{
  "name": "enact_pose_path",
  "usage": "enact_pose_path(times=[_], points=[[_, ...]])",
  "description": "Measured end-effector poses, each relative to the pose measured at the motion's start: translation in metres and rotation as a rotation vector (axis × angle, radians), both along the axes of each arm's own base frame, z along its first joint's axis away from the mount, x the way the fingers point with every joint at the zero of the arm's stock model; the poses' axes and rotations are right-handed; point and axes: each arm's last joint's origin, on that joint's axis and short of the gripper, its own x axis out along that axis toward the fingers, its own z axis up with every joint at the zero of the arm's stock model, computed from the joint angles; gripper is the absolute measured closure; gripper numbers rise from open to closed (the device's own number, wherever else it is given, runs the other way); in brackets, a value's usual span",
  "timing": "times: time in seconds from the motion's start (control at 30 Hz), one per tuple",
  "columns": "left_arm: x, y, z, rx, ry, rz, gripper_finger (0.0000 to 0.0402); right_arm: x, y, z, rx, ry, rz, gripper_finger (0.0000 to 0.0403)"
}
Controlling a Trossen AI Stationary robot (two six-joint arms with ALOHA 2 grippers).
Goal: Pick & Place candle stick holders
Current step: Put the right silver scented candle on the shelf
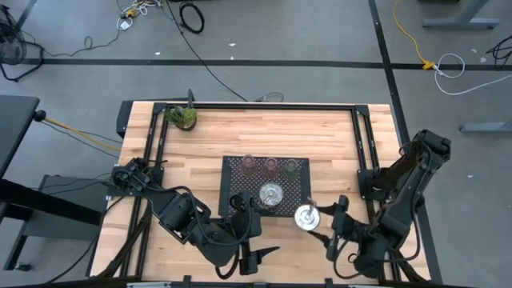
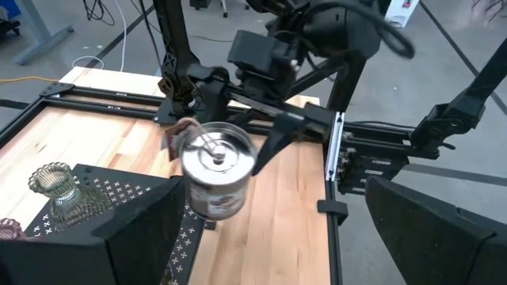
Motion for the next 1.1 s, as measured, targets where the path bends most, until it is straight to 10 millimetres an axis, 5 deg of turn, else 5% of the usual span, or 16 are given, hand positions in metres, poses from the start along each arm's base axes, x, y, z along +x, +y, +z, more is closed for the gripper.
enact_pose_path(times=[0.87, 1.1], points=[[0.003, 0.005, 0.000, 0.049, 0.004, -0.007, 0.0012, 0.035, -0.043, -0.009, -0.013, 0.056, -0.203, 0.0110], [0.004, 0.005, 0.000, 0.071, 0.006, -0.017, 0.0012, 0.040, -0.045, -0.034, 0.062, 0.033, -0.205, 0.0110]])
